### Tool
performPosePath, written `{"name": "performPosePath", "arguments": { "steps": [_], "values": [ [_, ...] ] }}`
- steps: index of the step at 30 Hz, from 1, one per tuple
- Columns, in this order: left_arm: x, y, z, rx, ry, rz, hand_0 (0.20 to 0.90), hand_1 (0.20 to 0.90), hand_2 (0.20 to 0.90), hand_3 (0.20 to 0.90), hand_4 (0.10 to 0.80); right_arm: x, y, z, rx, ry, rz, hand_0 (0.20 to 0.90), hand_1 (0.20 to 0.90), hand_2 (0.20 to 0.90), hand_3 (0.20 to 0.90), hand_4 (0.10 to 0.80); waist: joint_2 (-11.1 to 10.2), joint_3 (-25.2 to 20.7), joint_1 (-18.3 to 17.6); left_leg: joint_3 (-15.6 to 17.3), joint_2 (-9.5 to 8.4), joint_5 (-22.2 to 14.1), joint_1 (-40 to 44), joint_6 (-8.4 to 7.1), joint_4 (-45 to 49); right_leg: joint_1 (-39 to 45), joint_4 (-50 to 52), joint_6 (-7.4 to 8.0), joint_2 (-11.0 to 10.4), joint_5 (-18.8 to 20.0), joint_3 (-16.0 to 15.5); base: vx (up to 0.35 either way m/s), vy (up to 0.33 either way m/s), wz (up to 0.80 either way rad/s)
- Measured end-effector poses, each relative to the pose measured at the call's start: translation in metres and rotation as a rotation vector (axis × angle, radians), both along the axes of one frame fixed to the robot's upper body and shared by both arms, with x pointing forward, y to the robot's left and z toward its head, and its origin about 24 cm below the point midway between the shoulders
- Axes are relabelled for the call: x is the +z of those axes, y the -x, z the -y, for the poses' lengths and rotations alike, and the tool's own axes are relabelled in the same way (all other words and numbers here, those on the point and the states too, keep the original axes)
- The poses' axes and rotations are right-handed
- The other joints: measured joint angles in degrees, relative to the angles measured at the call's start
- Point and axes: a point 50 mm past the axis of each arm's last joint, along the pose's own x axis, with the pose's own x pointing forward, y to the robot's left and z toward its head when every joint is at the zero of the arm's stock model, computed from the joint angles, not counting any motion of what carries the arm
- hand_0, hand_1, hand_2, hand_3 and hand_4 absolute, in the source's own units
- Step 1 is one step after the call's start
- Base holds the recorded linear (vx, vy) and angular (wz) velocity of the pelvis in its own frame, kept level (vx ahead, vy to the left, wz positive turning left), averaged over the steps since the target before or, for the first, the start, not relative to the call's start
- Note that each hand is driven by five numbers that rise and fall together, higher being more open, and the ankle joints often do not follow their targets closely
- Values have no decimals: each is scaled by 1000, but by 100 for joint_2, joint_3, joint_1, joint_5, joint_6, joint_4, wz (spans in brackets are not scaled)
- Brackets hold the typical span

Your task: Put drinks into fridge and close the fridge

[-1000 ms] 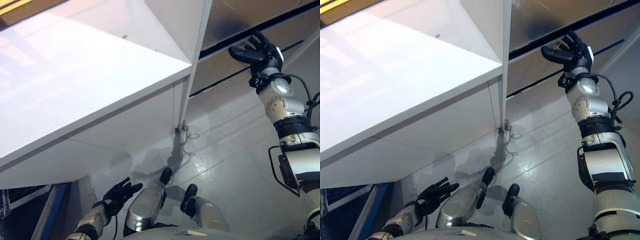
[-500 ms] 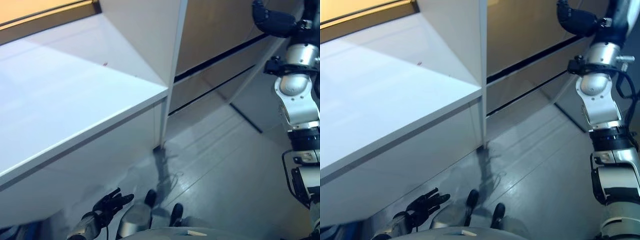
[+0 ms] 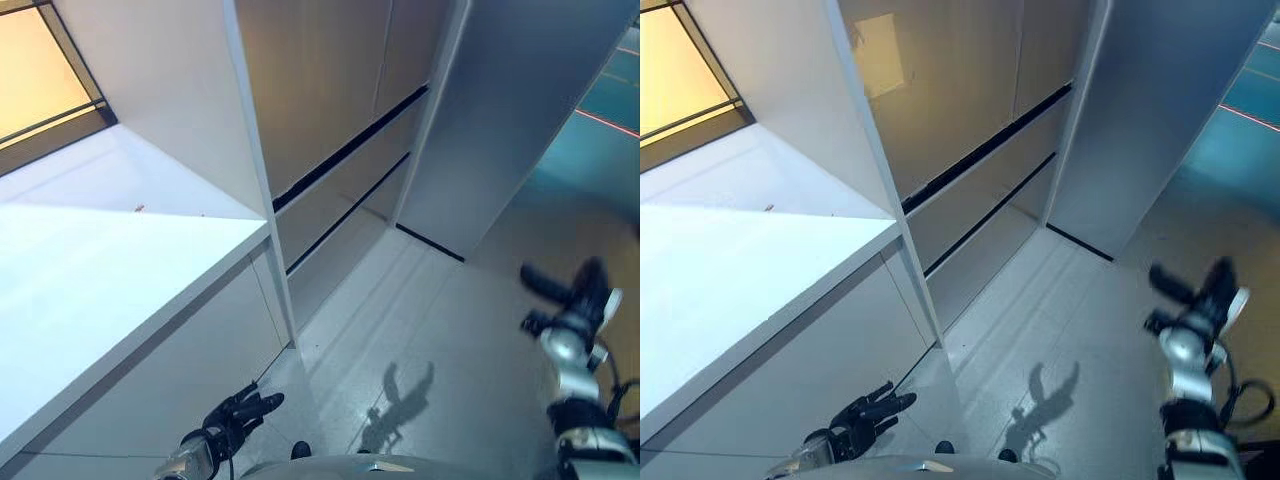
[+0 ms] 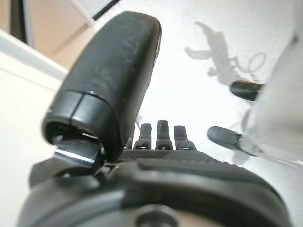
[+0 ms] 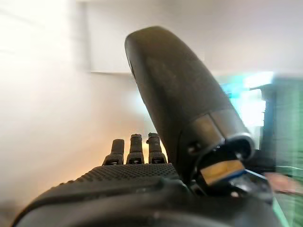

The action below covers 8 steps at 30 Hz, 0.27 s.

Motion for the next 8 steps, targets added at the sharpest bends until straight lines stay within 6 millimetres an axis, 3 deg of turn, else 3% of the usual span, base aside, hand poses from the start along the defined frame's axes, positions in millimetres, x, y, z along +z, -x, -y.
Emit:
{"name": "performPosePath", "arguments": {
  "steps": [1,3,8],
  "values": [
    [-2,5,-1,-9,-7,-22,900,900,900,900,800,-27,19,-12,16,-113,-89,900,900,900,900,800,-7,3,-3,8,15,-4,5,-16,-2,6,0,-1,14,0,-1,0,0,0],
    [-5,12,-2,-22,-16,-53,900,900,900,900,800,-57,44,-29,54,-233,-213,900,900,900,900,800,-9,4,7,9,20,-11,25,-29,-6,33,-1,-3,20,-1,-10,0,0,0],
    [-11,35,-7,-32,-39,-142,900,900,900,900,800,-102,103,-79,141,-476,-433,900,900,900,900,800,-36,-4,94,3,11,-41,54,-69,-7,73,-1,-21,10,10,-29,0,0,0]
  ]
}}
